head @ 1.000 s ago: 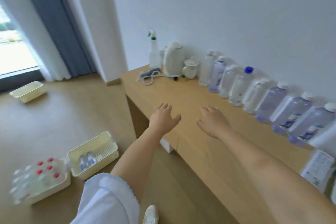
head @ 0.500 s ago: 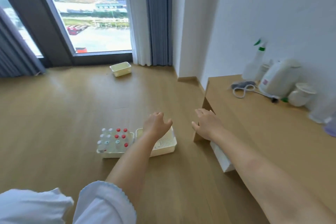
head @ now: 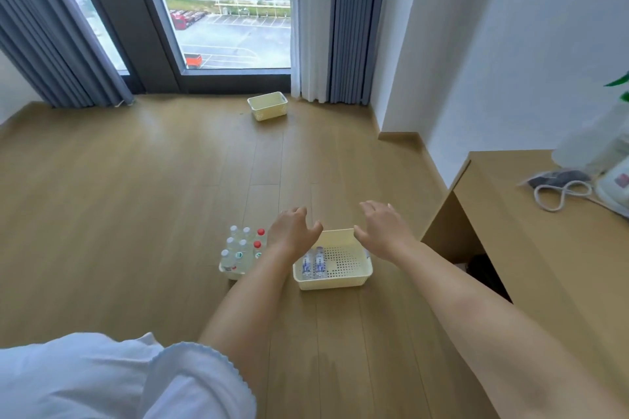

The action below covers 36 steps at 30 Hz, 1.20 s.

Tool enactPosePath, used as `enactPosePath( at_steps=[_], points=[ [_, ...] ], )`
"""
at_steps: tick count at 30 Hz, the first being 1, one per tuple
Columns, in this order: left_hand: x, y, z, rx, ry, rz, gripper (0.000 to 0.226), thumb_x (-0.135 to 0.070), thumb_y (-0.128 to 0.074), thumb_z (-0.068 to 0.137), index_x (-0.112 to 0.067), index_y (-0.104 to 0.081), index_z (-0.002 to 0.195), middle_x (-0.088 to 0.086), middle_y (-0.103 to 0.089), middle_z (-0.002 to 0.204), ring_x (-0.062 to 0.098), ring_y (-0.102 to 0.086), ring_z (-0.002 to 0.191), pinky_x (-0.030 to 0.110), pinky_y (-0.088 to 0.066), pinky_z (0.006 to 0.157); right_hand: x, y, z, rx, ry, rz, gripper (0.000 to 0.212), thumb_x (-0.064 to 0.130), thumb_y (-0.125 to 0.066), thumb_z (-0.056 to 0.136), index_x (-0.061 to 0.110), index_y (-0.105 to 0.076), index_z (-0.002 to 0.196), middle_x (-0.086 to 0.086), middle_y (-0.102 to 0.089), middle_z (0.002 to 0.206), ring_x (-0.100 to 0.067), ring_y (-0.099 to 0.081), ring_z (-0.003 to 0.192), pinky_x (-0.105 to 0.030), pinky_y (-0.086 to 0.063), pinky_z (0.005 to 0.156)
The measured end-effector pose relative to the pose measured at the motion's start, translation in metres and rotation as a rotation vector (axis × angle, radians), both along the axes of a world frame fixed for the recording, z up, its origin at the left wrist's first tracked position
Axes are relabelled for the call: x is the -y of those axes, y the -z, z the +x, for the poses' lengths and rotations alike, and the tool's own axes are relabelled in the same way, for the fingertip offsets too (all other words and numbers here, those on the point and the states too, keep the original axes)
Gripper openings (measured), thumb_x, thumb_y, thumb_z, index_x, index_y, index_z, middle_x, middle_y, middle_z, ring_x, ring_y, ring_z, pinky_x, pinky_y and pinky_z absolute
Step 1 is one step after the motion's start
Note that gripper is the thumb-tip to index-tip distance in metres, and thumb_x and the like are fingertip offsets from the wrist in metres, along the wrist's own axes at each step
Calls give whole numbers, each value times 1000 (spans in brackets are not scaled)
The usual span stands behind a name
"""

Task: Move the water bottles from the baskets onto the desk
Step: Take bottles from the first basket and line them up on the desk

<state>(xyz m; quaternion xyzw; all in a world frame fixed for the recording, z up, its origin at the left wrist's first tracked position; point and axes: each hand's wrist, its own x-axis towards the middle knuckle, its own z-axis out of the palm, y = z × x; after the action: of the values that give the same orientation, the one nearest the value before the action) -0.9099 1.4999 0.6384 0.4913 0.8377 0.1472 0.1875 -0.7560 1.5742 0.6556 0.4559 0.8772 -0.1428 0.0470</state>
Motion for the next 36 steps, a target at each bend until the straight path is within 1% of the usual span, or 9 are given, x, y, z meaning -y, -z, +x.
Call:
enactPosePath(
  at_steps=[10,16,23,26,28,31,33,34,36],
  points=[
    [-91,25,-33,22,-96,-49,50,-38,-43,95,-4,-47,130,10,-51,134,24,-44,125,34,-39,96,-113,34,-35,50,-76,-68,57,30,-40,97,5,-25,146,-10,-31,152,-22,-28,140,-36,-10,119],
    [-166,38,-46,51,-150,-61,55,-40,-42,95,-8,-39,140,8,-45,143,24,-41,130,36,-38,100,-197,57,-51,46,-95,-98,56,30,-40,96,5,-27,146,-10,-33,151,-23,-30,139,-37,-13,118],
    [-209,89,-65,111,-189,-102,55,-37,-44,95,-7,-38,141,8,-42,145,23,-37,134,35,-35,104,-247,107,-68,61,-81,-155,53,27,-40,97,5,-30,144,-11,-35,149,-24,-33,137,-37,-18,116],
    [-222,135,-81,145,-200,-145,57,-39,-44,95,-9,-35,143,6,-36,150,22,-35,136,37,-37,103,-260,149,-83,40,-56,-209,52,28,-40,98,5,-31,143,-10,-36,148,-25,-35,135,-35,-30,108],
    [-229,172,-90,178,-241,-157,59,-41,-45,94,-10,-35,144,6,-36,150,22,-36,136,39,-40,103,-265,188,-92,14,-10,-265,53,28,-41,97,6,-30,144,-9,-34,150,-25,-33,136,-37,-32,107],
    [-234,253,-98,197,-248,-186,58,-40,-46,94,-8,-38,141,8,-42,146,24,-39,134,37,-37,102,-270,273,-104,-41,84,-361,54,27,-42,96,7,-30,144,-9,-34,149,-25,-35,135,-39,-34,105],
    [-233,316,-102,207,-235,-207,51,-38,-47,94,-7,-46,134,10,-51,135,26,-47,125,36,-41,94,-271,337,-112,-80,145,-452,54,28,-43,96,8,-30,145,-8,-33,150,-24,-35,135,-38,-35,104],
    [-233,351,-105,206,-229,-209,45,-38,-47,93,-6,-51,125,10,-55,126,27,-51,117,36,-43,89,-272,372,-115,-95,169,-501,55,28,-44,96,9,-30,145,-8,-33,151,-25,-35,136,-37,-36,104],
    [-234,417,-111,208,-214,-235,37,-36,-47,92,-6,-55,111,8,-57,112,25,-54,106,34,-45,82,-275,441,-123,-122,232,-593,58,29,-45,95,9,-27,146,-7,-31,152,-25,-42,130,-36,-42,97]
  ],
)
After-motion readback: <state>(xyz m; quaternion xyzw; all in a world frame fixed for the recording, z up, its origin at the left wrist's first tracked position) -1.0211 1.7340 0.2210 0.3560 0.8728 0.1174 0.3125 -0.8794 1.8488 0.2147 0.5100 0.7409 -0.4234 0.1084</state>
